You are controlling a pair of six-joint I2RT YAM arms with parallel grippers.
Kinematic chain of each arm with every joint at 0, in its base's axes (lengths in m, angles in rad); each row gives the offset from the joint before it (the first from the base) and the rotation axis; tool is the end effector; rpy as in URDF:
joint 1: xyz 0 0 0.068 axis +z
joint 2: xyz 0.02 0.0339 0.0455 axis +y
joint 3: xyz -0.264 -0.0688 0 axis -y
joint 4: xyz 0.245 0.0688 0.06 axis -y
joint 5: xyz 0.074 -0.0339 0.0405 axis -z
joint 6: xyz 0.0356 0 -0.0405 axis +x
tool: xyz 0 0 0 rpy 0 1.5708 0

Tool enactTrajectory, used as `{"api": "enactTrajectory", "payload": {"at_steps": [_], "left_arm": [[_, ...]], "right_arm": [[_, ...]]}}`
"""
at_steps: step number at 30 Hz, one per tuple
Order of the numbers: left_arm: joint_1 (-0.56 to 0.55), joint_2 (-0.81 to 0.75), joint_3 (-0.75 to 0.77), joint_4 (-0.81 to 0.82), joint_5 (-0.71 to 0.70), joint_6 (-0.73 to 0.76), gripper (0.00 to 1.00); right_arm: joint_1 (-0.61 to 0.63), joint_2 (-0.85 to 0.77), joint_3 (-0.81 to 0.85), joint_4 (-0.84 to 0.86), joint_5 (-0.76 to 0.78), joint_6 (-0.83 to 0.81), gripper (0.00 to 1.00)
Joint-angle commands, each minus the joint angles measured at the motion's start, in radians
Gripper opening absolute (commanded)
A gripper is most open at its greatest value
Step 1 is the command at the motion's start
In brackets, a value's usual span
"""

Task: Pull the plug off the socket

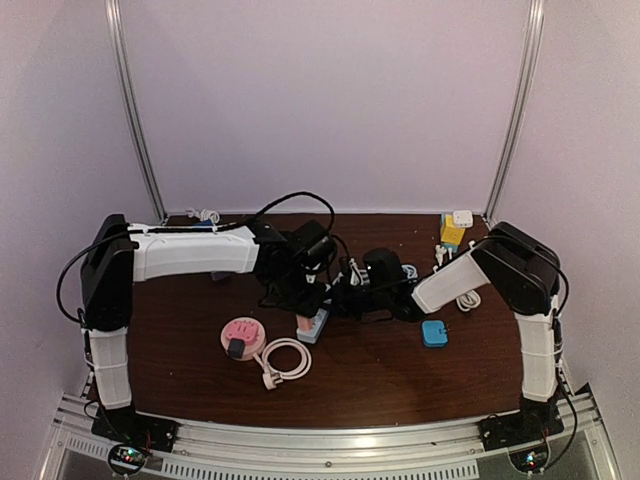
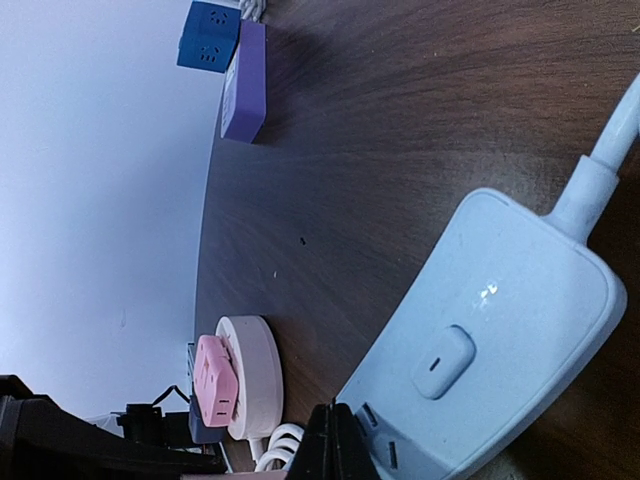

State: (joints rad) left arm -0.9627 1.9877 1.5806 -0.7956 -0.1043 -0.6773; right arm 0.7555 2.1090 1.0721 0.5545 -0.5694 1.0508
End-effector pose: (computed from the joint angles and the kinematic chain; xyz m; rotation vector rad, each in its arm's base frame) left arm 0.2401 -0.3385 0.2109 0.3715 2.7770 -0.2816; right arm 0.2953 0.3045 0.1116 -0.0674 2.4373 1.5759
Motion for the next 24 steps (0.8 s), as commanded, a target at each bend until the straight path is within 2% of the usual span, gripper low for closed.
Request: {"api": "enactTrajectory", "payload": {"at_steps": [1,14,20,24], "left_arm": [[0.013,-0.038,0.081,0.11,0.085,0.031,0.02],[0.022,0.01,0.169,0.031,0.073,0.054,0.01],[-0.06,0.001,0.166,0.004,-0.082,0.052,0.01],[-0.076,0.006,0.135,0.047,-0.048,0.027,0.01]], "right_arm": [[0.017,0.086,-0.071,-0.159,0.051,0.001,0.0],[0.018,0.09,-0.108,-0.155,0.07,0.005,0.0],[0.017,0.108,-0.114,-0.107,0.051,0.045,0.0],[0.018,0.115,-0.108,-0.114,0.058,0.047,0.0]]}}
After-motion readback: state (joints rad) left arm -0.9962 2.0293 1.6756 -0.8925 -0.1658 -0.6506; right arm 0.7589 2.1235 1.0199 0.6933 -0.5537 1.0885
